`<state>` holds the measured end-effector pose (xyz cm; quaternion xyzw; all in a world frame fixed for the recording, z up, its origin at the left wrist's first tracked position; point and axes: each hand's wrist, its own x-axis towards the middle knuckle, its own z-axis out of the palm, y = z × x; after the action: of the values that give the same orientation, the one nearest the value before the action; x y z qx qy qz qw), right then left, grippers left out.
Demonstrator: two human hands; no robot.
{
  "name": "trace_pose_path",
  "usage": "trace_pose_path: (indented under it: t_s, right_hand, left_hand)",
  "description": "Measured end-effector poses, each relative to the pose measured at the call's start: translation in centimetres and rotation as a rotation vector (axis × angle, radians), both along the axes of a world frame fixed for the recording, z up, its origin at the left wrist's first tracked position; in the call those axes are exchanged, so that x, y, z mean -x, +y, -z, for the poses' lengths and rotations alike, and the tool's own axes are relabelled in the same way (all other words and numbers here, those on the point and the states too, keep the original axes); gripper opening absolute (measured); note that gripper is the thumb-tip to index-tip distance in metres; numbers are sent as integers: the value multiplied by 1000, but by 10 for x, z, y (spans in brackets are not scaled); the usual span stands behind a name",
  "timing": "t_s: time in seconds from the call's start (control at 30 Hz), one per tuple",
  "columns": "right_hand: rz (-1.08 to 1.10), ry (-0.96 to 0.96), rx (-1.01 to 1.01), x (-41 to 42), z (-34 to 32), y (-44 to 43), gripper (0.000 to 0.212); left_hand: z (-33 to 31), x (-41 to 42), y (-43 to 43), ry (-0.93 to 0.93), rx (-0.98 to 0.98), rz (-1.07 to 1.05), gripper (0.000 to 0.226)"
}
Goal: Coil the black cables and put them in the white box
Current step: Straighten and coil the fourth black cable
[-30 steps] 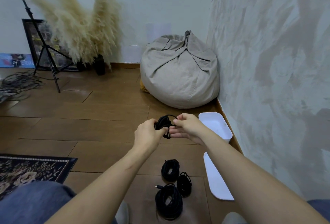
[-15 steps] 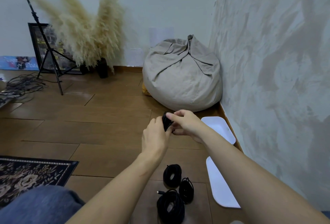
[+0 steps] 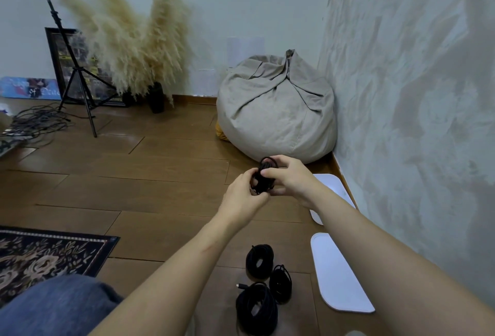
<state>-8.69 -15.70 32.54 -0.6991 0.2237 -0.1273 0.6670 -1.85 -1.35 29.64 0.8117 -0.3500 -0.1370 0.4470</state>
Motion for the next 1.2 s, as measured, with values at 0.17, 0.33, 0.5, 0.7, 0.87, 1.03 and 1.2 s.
trace_pose_path:
  t_s: [0.17, 0.33, 0.5, 0.7, 0.87, 1.03, 1.2]
  right_hand:
    - [-38, -32, -16, 5, -1, -3, 26]
    - [-80, -35, 4, 2, 4, 3, 27]
    - [-37, 11, 231, -2, 16, 9, 37]
    - [-17, 54, 242, -10, 36, 3, 25]
    - [-39, 157, 296, -15, 63, -5, 25]
    - [-33, 211, 305, -22, 92, -8, 29]
    - [19, 199, 227, -36, 125, -10, 24]
  left_hand:
    - [3, -11, 1, 228, 166, -72, 46]
    - [12, -12, -3, 105, 161, -188, 23]
    - [17, -8, -6, 75, 188, -264, 12]
    - [34, -14, -9, 64, 158, -342, 11]
    - [60, -15, -12, 102, 133, -386, 14]
    - [83, -26, -12, 65, 64, -407, 8]
    - [117, -41, -13, 192, 159, -483, 19]
